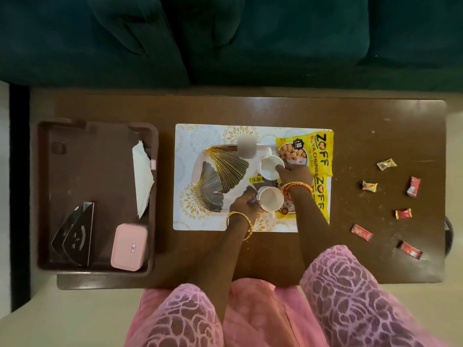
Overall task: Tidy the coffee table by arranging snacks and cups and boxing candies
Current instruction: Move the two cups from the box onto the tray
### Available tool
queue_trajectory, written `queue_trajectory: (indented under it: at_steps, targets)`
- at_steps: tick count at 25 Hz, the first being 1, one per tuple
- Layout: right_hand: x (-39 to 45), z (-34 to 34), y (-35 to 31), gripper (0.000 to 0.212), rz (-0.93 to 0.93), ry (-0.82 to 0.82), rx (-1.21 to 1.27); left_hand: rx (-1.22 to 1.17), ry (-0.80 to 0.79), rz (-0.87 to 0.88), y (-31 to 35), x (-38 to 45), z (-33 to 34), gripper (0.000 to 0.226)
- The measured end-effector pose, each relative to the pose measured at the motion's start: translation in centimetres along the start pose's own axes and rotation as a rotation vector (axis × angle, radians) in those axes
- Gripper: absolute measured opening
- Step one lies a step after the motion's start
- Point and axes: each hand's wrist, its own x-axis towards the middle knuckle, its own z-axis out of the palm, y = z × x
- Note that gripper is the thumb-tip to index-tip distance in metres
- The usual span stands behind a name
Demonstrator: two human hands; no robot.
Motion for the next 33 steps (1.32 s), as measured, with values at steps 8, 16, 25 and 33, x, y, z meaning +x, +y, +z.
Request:
queue_trajectory:
  at_steps: [8,16,25,33]
  targets:
    - [1.8,-0.4,-0.4,0.024,-0.217,0.010,-0.277,-0.299,-0.002,-0.070,-0.2,-0.2,0.5,0.035]
    - [1.5,-0.3,0.3,0.025,-0.248,0.011,-0.235,-0.398,0.017,-0.098,-0.8,0.0,1.1,0.030]
    - [-4.0,-1.8,1.9,0.024,-0.313,0.289,0.077,-0.017,0.174,0.172,-1.2,-3.5,-1.0,0.029]
    - [-12.3,2.7,0.1,0.018,-0.618,0.351,0.135,0.140,0.559,0.399,-7.6,-10.3,-12.4,0.028]
